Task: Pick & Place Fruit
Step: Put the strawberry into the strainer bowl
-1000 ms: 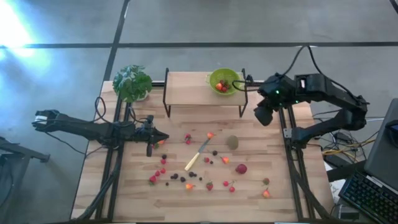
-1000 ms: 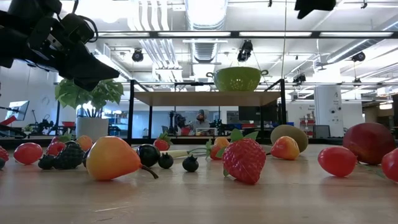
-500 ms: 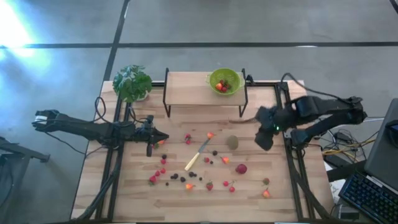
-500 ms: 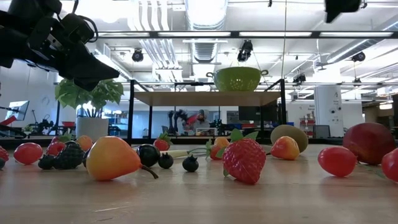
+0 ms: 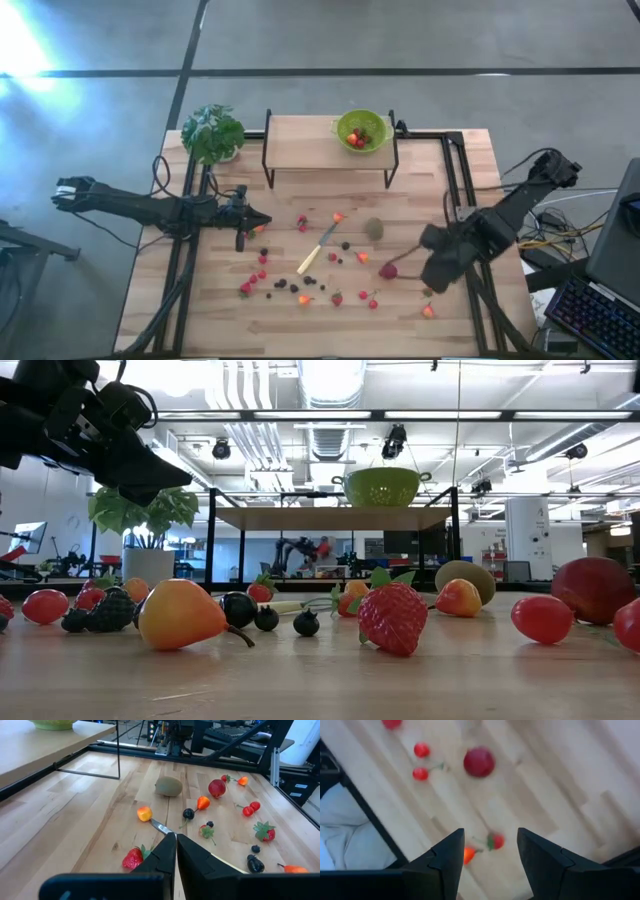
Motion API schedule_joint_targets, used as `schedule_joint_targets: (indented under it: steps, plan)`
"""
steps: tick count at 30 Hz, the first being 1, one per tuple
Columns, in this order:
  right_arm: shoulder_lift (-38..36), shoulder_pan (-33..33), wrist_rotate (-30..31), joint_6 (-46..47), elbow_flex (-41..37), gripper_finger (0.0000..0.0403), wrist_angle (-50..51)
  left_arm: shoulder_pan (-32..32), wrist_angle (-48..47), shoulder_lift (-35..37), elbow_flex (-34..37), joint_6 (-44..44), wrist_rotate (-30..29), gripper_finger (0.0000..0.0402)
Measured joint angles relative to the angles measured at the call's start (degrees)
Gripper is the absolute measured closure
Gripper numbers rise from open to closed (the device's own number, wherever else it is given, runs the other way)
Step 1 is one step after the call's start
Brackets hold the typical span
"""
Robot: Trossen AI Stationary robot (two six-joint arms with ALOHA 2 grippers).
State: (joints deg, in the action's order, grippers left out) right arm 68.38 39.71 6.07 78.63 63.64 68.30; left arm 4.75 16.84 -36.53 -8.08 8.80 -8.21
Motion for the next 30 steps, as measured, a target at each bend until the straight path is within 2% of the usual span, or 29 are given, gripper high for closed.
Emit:
schedule_joint_targets:
  steps: [7,15,24,30]
  plan:
    - [0.0,9.0,3.1,6.3,-7.9,0.0241,-14.5,0.0,0.0,0.0,0.0,0.0,0.0,0.0381]
    - [0.0,10.1,3.5,-1.5,-13.7,0.0262,-25.0,0.0,0.0,0.0,0.0,0.0,0.0,0.0381]
    - [0.7,11.7,3.7,-6.2,-19.0,0.0278,-27.6,0.0,0.0,0.0,0.0,0.0,0.0,0.0381]
    - [6.4,13.1,3.5,-7.9,-19.5,0.0269,-28.2,0.0,0.0,0.0,0.0,0.0,0.0,0.0381]
